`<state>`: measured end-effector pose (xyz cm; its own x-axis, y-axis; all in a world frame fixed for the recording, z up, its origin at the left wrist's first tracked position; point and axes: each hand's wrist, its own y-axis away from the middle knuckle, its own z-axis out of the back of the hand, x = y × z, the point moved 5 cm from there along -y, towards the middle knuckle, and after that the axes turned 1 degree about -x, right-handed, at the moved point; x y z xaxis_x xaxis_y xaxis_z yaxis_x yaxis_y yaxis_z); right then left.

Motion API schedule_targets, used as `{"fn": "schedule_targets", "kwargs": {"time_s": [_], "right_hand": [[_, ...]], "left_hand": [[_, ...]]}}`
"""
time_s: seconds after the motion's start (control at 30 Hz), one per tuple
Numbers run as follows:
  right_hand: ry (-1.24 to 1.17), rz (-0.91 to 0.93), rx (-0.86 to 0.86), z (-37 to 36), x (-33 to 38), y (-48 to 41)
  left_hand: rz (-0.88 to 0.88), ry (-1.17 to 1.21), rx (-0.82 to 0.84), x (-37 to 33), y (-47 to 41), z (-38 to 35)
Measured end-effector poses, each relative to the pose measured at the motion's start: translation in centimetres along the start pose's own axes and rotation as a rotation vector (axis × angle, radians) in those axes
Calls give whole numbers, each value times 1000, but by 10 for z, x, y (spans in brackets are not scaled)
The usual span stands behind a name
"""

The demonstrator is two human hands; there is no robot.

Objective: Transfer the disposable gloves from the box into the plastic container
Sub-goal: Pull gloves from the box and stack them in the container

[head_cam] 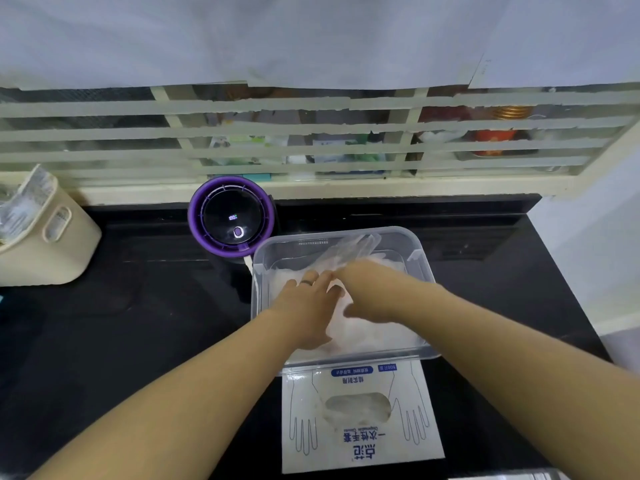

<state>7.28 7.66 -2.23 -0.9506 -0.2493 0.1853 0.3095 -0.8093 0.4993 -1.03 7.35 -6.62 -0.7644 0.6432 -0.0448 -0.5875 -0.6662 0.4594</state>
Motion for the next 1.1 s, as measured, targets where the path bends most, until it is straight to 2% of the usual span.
{"fn": "schedule_targets", "kwargs": {"time_s": [0.1, 0.23, 0.47, 0.6, 0.73, 0.8, 0.9, 0.97, 1.03, 1.1], "right_hand": [[-127, -43, 54, -34, -21, -6], [38, -93, 91, -63, -42, -12], [266, -65, 71, -96, -55, -40], [200, -112, 98, -92, -55, -42], [47, -139, 247, -59, -47, -9], [41, -126, 206, -30, -44, 10], [127, -73, -6, 6, -35, 24], [83, 11, -93, 9, -18, 24], [28, 91, -18, -9, -4, 23], [2, 56, 188, -38, -8, 19]], "left_hand": [[-21, 54, 1, 4, 2, -3], [61, 60, 58, 10, 6, -8], [256, -222, 175, 13, 1, -16], [277, -236, 222, 12, -6, -25], [263, -234, 213, 12, -5, -25], [257, -225, 189, 12, -5, -23], [230, -228, 159, 11, -4, -20], [207, -230, 140, 10, -1, -14], [170, -220, 123, 8, 4, -8], [119, -176, 125, 7, 9, 0]]}}
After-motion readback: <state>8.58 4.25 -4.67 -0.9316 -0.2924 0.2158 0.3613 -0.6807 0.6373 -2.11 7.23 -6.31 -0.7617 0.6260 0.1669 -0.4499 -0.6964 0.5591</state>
